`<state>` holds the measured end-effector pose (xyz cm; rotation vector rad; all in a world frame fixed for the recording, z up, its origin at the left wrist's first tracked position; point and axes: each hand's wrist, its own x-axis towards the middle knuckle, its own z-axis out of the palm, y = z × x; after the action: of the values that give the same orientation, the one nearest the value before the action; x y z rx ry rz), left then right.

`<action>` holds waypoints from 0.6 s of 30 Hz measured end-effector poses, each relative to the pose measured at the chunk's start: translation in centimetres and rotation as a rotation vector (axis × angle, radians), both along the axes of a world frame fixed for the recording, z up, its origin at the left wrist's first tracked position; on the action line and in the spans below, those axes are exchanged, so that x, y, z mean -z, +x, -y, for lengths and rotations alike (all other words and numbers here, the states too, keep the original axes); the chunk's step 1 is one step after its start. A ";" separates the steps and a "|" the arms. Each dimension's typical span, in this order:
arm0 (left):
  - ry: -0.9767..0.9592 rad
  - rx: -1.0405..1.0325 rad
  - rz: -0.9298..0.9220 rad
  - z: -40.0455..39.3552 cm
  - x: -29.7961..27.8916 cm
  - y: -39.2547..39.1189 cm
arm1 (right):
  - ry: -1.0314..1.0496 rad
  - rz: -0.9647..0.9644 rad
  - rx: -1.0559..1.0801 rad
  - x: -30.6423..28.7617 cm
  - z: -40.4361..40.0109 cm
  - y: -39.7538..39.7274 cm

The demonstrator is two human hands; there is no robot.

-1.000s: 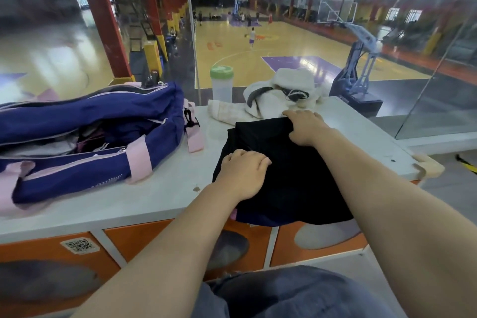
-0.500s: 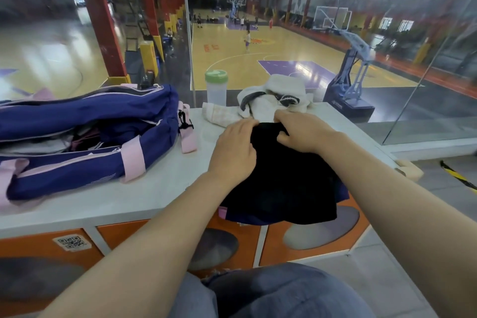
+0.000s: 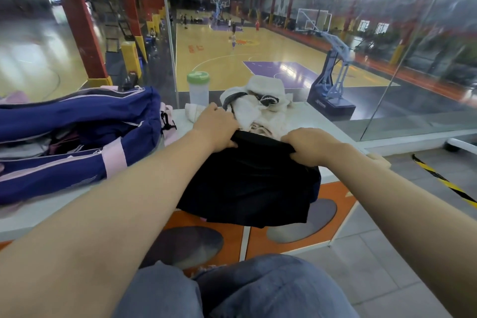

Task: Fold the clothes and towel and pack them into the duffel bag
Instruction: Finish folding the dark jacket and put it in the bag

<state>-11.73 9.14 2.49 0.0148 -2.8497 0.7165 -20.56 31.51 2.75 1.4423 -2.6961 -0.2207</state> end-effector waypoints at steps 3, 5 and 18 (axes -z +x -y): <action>0.047 -0.081 -0.037 0.6 -0.7 0.1 | -0.081 -0.038 0.095 -0.1 0.4 -1.2; 0.118 -0.140 -0.034 0.9 -0.7 0.1 | -0.088 -0.071 0.106 0.1 1.3 -1.4; 0.802 -0.225 0.481 3.5 3.8 1.0 | -0.160 0.223 0.191 5.5 2.8 -0.4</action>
<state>-10.69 5.65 -1.35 0.3223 -3.4130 -0.5090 -20.98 28.74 -2.73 1.2329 -2.9496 0.1515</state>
